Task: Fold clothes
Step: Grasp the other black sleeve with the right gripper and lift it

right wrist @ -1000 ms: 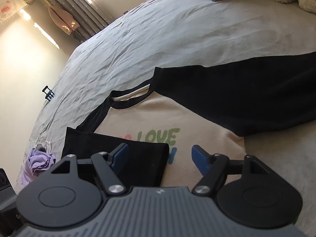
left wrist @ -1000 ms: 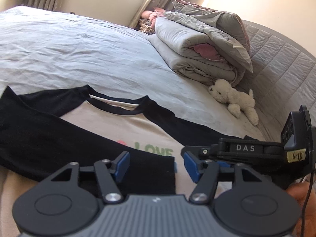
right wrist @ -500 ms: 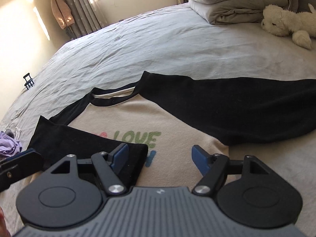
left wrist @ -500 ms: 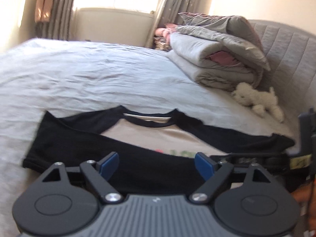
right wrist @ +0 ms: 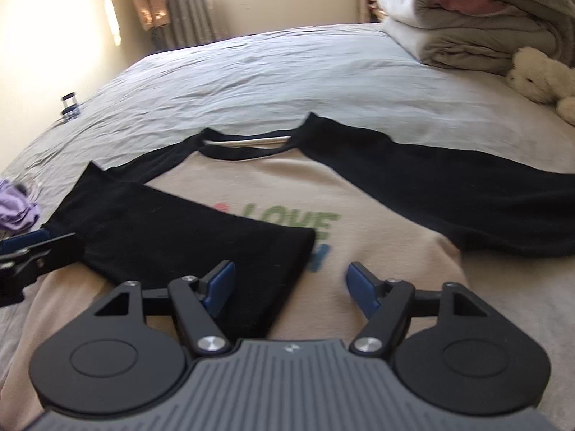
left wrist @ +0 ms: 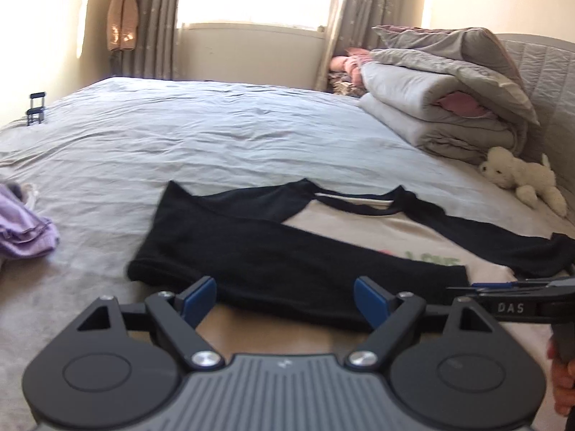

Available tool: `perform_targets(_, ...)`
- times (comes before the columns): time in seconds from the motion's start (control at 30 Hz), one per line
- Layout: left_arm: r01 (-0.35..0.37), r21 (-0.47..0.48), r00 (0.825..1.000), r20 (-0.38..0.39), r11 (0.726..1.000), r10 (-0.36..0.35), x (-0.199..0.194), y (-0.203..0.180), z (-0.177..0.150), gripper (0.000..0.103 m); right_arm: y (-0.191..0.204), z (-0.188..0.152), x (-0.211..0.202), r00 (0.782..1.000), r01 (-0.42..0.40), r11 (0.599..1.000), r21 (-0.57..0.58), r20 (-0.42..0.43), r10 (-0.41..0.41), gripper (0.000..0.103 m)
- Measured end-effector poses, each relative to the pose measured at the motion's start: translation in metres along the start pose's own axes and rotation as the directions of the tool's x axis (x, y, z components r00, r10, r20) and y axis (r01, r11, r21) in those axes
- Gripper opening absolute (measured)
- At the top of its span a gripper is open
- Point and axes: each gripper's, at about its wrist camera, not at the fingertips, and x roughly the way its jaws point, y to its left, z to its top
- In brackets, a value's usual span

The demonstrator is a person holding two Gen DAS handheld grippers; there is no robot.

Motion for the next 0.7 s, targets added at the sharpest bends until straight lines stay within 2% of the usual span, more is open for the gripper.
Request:
perform_targets(0.07, -0.031, 0.003, 1.0, 0.0, 1.0, 0.031, -0.001, 0.011, -0.001, 0.085, 0.006, -0.001, 0.002, 1.0, -0.002, 1.0, -0.017, 0.001, 0.003, 0.029)
perform_targets(0.13, -0.057, 0.003, 0.998, -0.008, 0.998, 0.057, 0.0, 0.026, 0.0, 0.085, 0.01, 0.003, 0.003, 1.0, 0.014, 0.999, -0.038, -0.005, -0.014, 0.014)
perform_targets(0.2, -0.077, 0.0, 0.997, -0.015, 0.997, 0.077, 0.001, 0.041, 0.001, 0.085, 0.008, 0.016, -0.005, 1.0, 0.006, 1.0, -0.002, -0.008, -0.006, 0.011)
perform_targets(0.33, -0.067, -0.019, 0.997, -0.028, 0.998, 0.067, 0.007, 0.056, 0.004, 0.085, 0.006, 0.061, -0.03, 0.999, -0.041, 0.997, 0.071, 0.003, 0.041, 0.006)
perform_targets(0.53, -0.018, 0.004, 0.999, -0.031, 1.0, 0.018, 0.019, 0.057, 0.009, 0.085, 0.042, 0.134, -0.076, 0.996, -0.003, 1.0, -0.03, 0.084, 0.006, 0.006)
perform_targets(0.67, -0.01, 0.032, 0.999, -0.04, 0.999, 0.011, 0.037, 0.048, 0.014, 0.085, 0.059, 0.162, -0.095, 0.994, 0.007, 0.998, -0.066, 0.106, 0.0, 0.006)
perform_targets(0.7, -0.011, 0.037, 0.999, -0.043, 0.999, 0.012, 0.042, 0.046, 0.016, 0.081, 0.063, 0.167, -0.098, 0.994, 0.005, 0.997, -0.073, 0.107, 0.003, 0.006)
